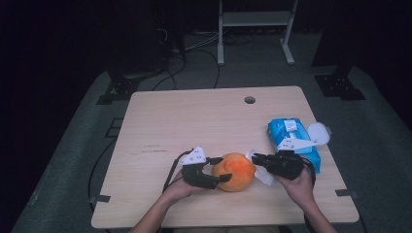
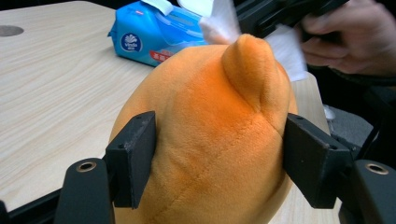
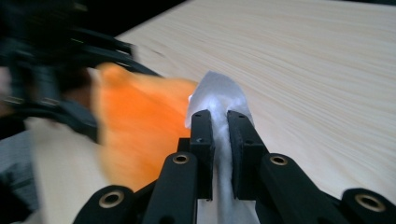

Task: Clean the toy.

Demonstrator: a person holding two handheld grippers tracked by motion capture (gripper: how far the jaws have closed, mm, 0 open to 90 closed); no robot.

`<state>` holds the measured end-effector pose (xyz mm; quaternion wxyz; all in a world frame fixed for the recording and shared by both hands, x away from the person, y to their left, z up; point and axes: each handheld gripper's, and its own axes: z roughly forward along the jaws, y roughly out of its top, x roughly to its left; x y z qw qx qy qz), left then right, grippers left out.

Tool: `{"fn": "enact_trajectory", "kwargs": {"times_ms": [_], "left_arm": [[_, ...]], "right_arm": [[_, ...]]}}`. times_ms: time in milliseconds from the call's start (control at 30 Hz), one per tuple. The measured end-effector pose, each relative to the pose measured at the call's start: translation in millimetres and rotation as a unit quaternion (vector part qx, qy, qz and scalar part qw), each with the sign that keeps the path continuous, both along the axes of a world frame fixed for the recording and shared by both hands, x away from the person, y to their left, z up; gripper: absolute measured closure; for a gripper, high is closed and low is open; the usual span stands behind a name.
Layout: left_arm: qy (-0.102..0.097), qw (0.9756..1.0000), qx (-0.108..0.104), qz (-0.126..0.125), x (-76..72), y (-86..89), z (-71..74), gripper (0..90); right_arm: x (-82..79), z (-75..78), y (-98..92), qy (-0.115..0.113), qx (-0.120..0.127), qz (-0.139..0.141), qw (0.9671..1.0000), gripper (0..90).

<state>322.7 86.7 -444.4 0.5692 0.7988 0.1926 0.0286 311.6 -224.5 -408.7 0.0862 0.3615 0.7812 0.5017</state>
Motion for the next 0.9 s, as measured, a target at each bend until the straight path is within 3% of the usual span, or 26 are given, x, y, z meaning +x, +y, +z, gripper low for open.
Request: {"fn": "enact_trajectory", "kwargs": {"times_ms": [100, 200, 267, 333, 433, 500, 567, 667, 767, 833, 900], "left_arm": [[0.003, 1.0000, -0.004, 0.001, 1.7, 1.8, -0.4, 30.7], [0.005, 1.0000, -0.006, 0.004, 2.2, 1.4, -0.9, 30.6], [0.002, 1.0000, -0.004, 0.005, 1.7, 0.2, -0.4, 30.4], [-0.012, 0.9999, 0.006, -0.006, -0.5, -1.1, 1.8, 27.4], [-0.030, 0.9988, 0.022, -0.032, -3.8, -2.8, 2.2, 19.7], [-0.048, 0.9976, 0.038, -0.034, -7.9, -6.9, 1.0, 24.7], [-0.048, 0.9977, 0.042, -0.022, -8.2, -9.5, 2.4, 31.3], [-0.043, 0.9983, 0.038, -0.013, -6.1, -11.8, 1.9, 34.2], [-0.037, 0.9987, 0.035, -0.006, -6.3, -13.1, 1.3, 34.2], [-0.035, 0.9988, 0.035, -0.004, -6.2, -12.2, 1.4, 34.2], [-0.033, 0.9989, 0.033, -0.003, -5.8, -10.6, 0.8, 34.5]], "right_arm": [[3.2, -3.8, -7.9, 0.010, -0.005, -0.019, 0.9998, 80.6], [-0.4, 1.7, -4.2, 0.005, 0.012, -0.008, 0.9999, 80.6], [-3.3, 6.5, 4.2, -0.005, 0.023, 0.013, 0.9996, 80.5], [-4.6, 7.0, 11.5, -0.010, 0.008, 0.021, 0.9997, 80.5], [-0.3, 1.5, 9.6, -0.004, 0.008, 0.012, 0.9999, 80.4], [2.9, -0.1, 6.0, 0.002, 0.015, 0.003, 0.9999, 80.5], [1.4, 1.7, 7.6, -0.001, 0.019, 0.005, 0.9998, 80.6], [-7.5, 10.9, 18.0, -0.016, 0.028, 0.024, 0.9992, 80.7], [-19.4, 20.6, 36.3, -0.040, 0.031, 0.062, 0.9968, 80.7], [-24.7, 23.7, 46.0, -0.050, 0.019, 0.079, 0.9954, 80.6], [-25.2, 23.1, 48.8, -0.055, 0.008, 0.077, 0.9955, 80.6]]}}
